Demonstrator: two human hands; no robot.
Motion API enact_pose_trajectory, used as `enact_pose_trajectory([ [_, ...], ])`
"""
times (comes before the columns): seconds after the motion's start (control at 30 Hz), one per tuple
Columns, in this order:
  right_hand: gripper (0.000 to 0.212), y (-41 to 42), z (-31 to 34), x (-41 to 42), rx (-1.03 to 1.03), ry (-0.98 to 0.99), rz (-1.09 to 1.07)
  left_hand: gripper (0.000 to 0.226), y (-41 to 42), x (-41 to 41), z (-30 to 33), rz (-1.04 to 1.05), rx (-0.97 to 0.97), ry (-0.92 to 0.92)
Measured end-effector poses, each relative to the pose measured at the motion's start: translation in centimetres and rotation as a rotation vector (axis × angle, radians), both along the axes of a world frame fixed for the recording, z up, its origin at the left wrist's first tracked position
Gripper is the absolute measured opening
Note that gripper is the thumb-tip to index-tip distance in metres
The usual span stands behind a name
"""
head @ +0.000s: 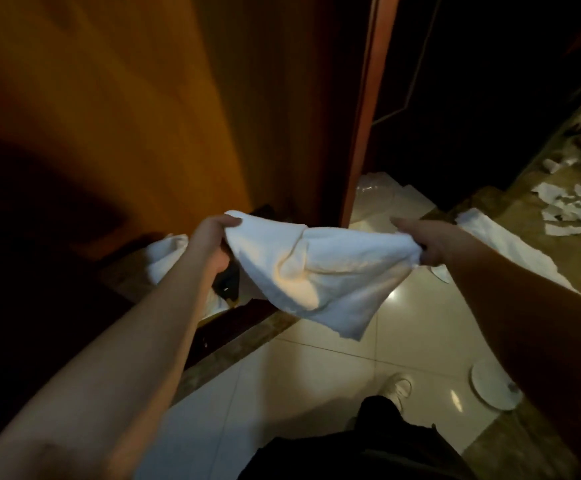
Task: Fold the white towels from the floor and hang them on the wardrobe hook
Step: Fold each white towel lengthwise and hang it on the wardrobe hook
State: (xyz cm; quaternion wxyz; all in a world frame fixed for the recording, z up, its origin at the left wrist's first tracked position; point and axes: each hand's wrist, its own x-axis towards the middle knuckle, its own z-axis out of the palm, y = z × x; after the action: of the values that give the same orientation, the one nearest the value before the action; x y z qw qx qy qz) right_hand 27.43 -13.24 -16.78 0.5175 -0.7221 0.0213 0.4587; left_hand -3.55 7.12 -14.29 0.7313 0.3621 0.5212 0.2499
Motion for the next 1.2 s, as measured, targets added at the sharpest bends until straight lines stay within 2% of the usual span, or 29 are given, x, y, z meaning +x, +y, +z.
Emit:
enact_pose_trajectory([
  [0.07,0.045,0.7,0.2,-1.5,-0.074,-0.069,0.101,0.053,0.3,-2.9,0.6,0.0,0.012,0.005],
  [0.13,0.035,1.5,0.6,-2.5,-0.122,-0.157,0.323,0.057,0.6,-5.2,1.1,0.032,0.031,0.053],
  [0.2,0.011,2.3,1.7,-3.5,-0.05,0.026,0.243,0.047,1.0,-7.4,1.7,0.077,0.023,0.111],
  [0.23,0.009,2.3,2.3,-4.4,-0.008,-0.008,0.249,0.036,1.2,-8.4,2.0,0.084,0.01,0.13],
  [0.3,0.019,2.9,2.8,-5.7,0.057,0.088,0.203,0.019,1.5,-10.2,2.6,0.089,-0.032,0.15],
  [0.37,0.023,3.2,3.6,-6.8,0.147,0.082,0.243,0.023,1.4,-11.7,3.2,0.059,-0.076,0.142],
  [0.5,0.031,3.7,3.9,-7.8,0.287,0.072,0.171,0.043,0.4,-13.2,4.5,-0.05,-0.105,0.075],
  [0.6,0.043,4.1,3.4,-8.0,0.284,0.116,0.145,0.034,0.0,-13.4,4.4,-0.023,-0.096,0.007],
  [0.67,0.041,4.0,3.4,-8.1,0.329,0.157,0.143,0.01,-0.2,-13.1,4.4,-0.068,-0.06,0.065],
  [0.7,0.043,4.0,3.4,-8.2,0.363,0.187,0.169,0.007,-0.2,-13.0,4.4,-0.106,-0.035,0.122],
  [0.73,0.045,4.0,3.5,-8.3,0.39,0.202,0.211,0.018,-0.1,-12.8,4.3,-0.131,-0.006,0.193],
  [0.8,0.047,3.9,3.8,-8.7,0.393,0.156,0.304,0.027,-0.1,-12.4,4.4,-0.14,0.043,0.254],
  [0.87,0.05,4.1,3.7,-8.5,0.386,0.066,0.341,0.016,-0.2,-12.3,4.9,-0.147,0.077,0.237],
  [0.93,0.052,4.1,3.5,-8.0,0.41,-0.003,0.346,0.011,0.0,-12.6,5.0,-0.12,0.093,0.139],
  [1.03,0.052,3.5,3.5,-7.0,0.427,-0.055,0.346,0.024,-0.3,-12.9,5.0,-0.082,0.047,0.028],
  [1.1,0.05,3.2,3.7,-6.8,0.408,-0.078,0.342,0.027,-0.7,-12.8,5.1,-0.118,0.014,0.01],
  [1.2,0.059,3.1,4.0,-7.3,0.377,-0.137,0.338,0.036,-1.3,-12.5,5.2,-0.207,-0.023,0.02],
])
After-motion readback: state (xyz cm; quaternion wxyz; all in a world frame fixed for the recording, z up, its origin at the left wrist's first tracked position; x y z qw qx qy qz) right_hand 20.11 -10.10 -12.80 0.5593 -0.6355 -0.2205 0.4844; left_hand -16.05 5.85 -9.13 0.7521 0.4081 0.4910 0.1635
